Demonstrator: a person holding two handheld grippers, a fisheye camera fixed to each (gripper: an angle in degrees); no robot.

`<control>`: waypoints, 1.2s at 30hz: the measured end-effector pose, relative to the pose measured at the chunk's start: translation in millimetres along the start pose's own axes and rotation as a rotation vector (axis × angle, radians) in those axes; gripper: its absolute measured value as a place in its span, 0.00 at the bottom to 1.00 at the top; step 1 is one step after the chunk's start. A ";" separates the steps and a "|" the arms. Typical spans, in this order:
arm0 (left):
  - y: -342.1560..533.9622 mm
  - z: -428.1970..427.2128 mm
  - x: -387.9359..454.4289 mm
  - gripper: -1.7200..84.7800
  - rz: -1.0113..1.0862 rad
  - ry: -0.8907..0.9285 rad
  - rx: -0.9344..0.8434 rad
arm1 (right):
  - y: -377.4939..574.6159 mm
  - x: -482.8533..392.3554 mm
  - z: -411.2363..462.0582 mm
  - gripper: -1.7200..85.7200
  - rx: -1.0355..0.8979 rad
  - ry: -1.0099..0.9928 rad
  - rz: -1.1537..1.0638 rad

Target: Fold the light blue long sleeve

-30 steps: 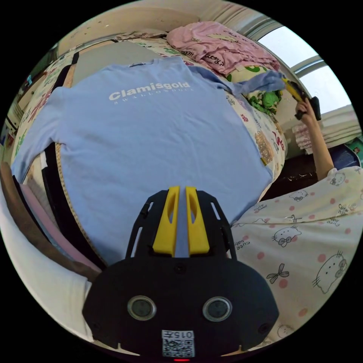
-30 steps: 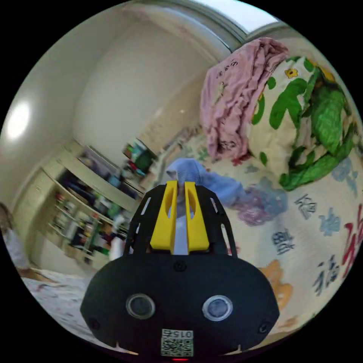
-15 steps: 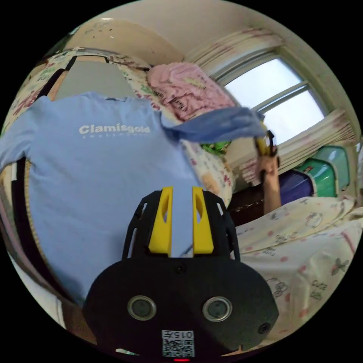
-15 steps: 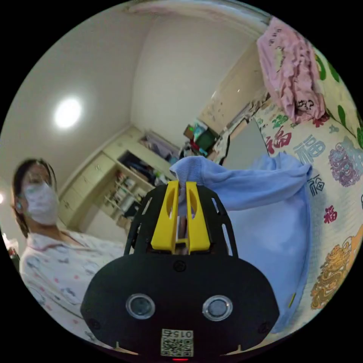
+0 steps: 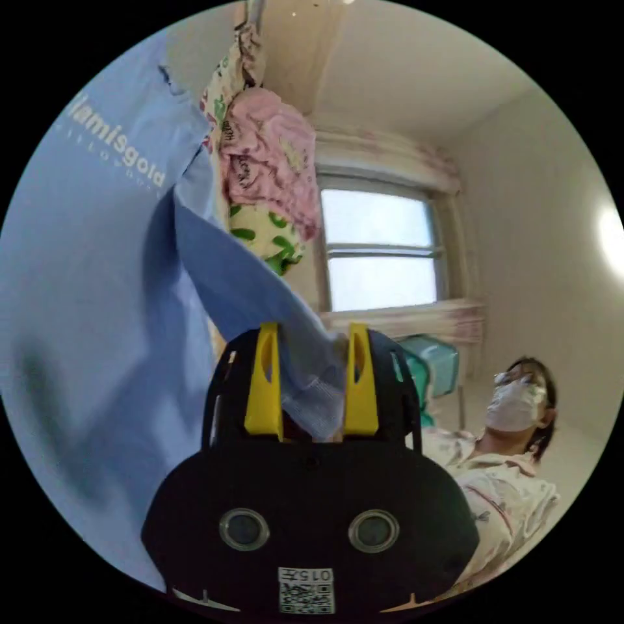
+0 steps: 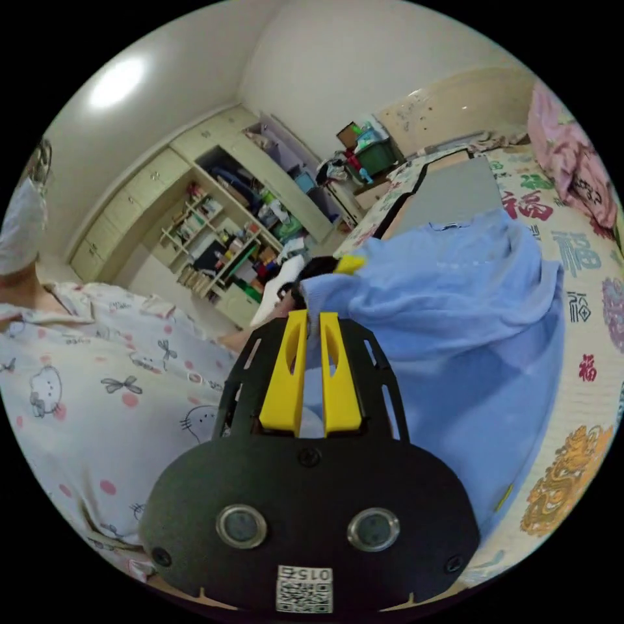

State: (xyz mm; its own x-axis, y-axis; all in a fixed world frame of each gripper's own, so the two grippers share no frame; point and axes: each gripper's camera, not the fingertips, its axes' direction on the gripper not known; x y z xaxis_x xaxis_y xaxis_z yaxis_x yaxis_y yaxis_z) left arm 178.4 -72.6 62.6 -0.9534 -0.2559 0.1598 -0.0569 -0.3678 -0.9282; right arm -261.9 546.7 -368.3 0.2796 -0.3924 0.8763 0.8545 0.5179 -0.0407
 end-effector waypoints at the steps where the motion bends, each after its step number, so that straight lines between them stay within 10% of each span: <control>1: 2.9 -3.6 7.7 0.13 0.031 -0.066 -0.013 | 1.9 3.2 8.1 0.06 -0.057 0.007 -0.034; 10: 94.8 -59.9 -7.2 0.08 -0.006 -0.483 -0.022 | 19.4 130.2 51.2 0.07 -0.212 -0.267 0.142; 19: 126.3 -77.3 -38.9 0.12 -0.151 -0.509 0.038 | 41.4 375.8 -80.5 0.12 0.290 0.184 0.655; 36: 147.2 -60.8 -6.7 0.05 -0.284 -0.523 0.016 | 65.7 646.2 -26.4 0.04 0.102 0.483 0.769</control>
State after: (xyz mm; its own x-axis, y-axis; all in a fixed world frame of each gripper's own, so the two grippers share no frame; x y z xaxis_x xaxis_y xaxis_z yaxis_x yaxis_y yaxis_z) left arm 158.4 -70.7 -95.5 -0.6286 -0.5508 0.5491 -0.2800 -0.4984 -0.8205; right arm -13.5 307.1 182.6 0.9284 -0.1750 0.3279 0.3204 0.8240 -0.4673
